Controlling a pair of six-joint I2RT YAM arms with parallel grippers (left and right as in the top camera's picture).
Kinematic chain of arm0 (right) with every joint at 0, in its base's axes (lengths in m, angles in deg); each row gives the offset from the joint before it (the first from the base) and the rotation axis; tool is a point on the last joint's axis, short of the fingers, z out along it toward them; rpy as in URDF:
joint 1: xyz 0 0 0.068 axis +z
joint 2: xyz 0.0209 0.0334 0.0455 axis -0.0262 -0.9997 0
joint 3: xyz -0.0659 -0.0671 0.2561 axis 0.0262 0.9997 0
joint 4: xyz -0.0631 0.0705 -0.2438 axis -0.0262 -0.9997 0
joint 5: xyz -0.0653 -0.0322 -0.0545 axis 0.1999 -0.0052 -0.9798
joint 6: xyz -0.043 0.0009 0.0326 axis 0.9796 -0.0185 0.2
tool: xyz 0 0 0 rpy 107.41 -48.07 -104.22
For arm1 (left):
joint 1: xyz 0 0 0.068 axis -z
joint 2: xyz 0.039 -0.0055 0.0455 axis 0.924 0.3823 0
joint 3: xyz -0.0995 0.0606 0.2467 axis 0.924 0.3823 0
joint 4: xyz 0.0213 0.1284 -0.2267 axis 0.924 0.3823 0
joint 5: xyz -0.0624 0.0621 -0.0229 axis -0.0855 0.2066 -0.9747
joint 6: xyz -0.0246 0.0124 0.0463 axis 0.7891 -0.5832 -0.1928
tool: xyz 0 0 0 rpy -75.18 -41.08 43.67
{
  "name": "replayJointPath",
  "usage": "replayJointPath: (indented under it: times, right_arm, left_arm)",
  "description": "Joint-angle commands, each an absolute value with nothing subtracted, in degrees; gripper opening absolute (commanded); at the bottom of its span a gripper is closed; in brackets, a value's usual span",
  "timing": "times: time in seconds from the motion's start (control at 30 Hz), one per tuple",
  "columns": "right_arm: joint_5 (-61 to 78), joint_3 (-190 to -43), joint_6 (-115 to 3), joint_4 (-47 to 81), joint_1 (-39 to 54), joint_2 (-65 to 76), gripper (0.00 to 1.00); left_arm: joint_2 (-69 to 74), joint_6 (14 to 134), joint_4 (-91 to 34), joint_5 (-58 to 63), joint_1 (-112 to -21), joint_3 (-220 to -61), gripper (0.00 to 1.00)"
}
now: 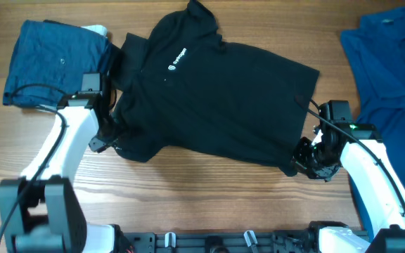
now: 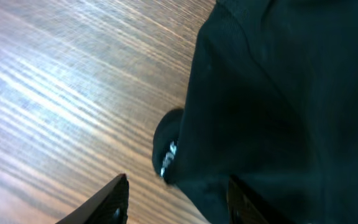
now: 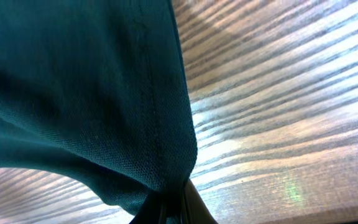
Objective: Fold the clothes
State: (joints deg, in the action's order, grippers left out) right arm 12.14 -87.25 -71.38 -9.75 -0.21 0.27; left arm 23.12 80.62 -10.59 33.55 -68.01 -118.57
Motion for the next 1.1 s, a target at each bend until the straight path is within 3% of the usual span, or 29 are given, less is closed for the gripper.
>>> replayJointPath:
  times: [0.0,0.13,0.27,0.4,0.47,0.5,0.87,1.07]
  right_arm:
    - [11.63,-88.25,-70.62,-9.05,-0.46,0.43,0.04]
    - [11.63,-88.25,-70.33,-8.31,-0.46,0.43,0.04]
    - [11.65,-88.25,-69.55,-8.27,-0.46,0.43,0.04]
    - [11.65,-88.25,-69.33,-8.31,-0.46,0.43,0.04]
    - [11.65,-88.25,-69.33,-8.29,-0.46,0.43,0.04]
    - [11.63,-88.25,-69.22,-8.42,-0.46,0.43,0.04]
    - [12.53,-88.97,-70.97,-13.62,-0.46,0.43,0.04]
    - [12.03,-93.78,-71.47,-16.83,-0.46,0.38,0.04]
  left_arm:
    - [28.23,74.26,-11.58,32.76,-68.43,-119.34,0.5]
    - [30.99,74.52,-11.64,32.78,-68.43,-118.9,0.4]
    - [30.99,74.96,-13.41,31.49,-68.43,-116.93,0.22]
    - [31.03,76.03,-14.83,31.52,-68.43,-116.65,0.22]
    - [31.03,76.77,-14.11,31.45,-68.43,-116.65,0.06]
    - [30.94,78.98,-12.23,31.08,-68.36,-116.67,0.04]
    - [21.35,86.81,11.24,33.31,-60.87,-126.07,0.04]
    - [21.37,86.74,11.53,33.29,-60.87,-137.04,0.04]
